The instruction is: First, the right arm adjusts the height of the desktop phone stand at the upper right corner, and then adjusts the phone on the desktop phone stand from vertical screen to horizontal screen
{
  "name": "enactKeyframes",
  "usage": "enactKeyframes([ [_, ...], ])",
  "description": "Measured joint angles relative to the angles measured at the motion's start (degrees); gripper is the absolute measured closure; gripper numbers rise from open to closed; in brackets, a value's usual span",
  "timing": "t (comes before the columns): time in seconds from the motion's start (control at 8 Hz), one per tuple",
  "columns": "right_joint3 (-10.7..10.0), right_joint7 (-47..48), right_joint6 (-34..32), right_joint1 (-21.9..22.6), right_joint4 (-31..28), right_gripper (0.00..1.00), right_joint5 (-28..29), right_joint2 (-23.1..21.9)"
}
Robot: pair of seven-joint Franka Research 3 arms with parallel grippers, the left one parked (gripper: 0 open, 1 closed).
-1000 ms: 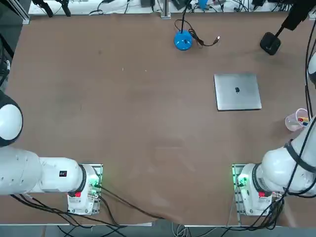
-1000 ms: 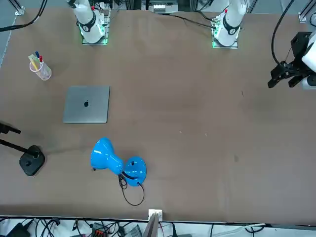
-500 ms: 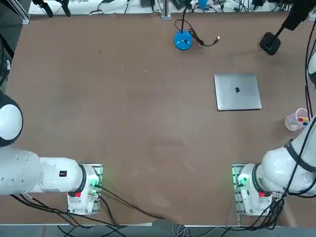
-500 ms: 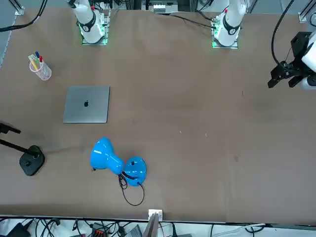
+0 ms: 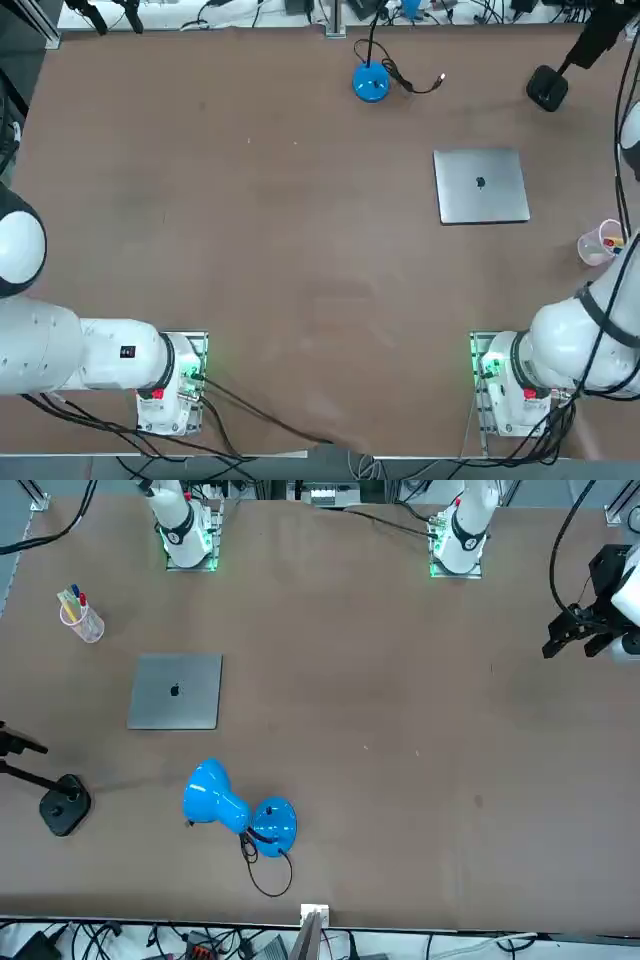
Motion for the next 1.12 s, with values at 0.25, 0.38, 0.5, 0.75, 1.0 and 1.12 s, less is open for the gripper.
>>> enactKeyframes([
  [0.25,0.02,0.21,0.4,0.02,-0.19,0.7,0.0,1.31],
  [0.38,0.03,0.57,0.43,0.06,-0.25,0.7,0.0,1.76],
  [0.5,0.04,0.95,0.47,0.17,-0.29,0.7,0.0,2.33],
  [0.75,0.03,1.19,1.04,0.25,-0.42,0.7,-0.01,3.61],
  [1.0,0.03,1.28,2.21,0.25,-0.49,0.7,-0.07,4.74],
  [1.12,0.03,1.31,2.75,0.24,-0.5,0.7,-0.09,5.14],
])
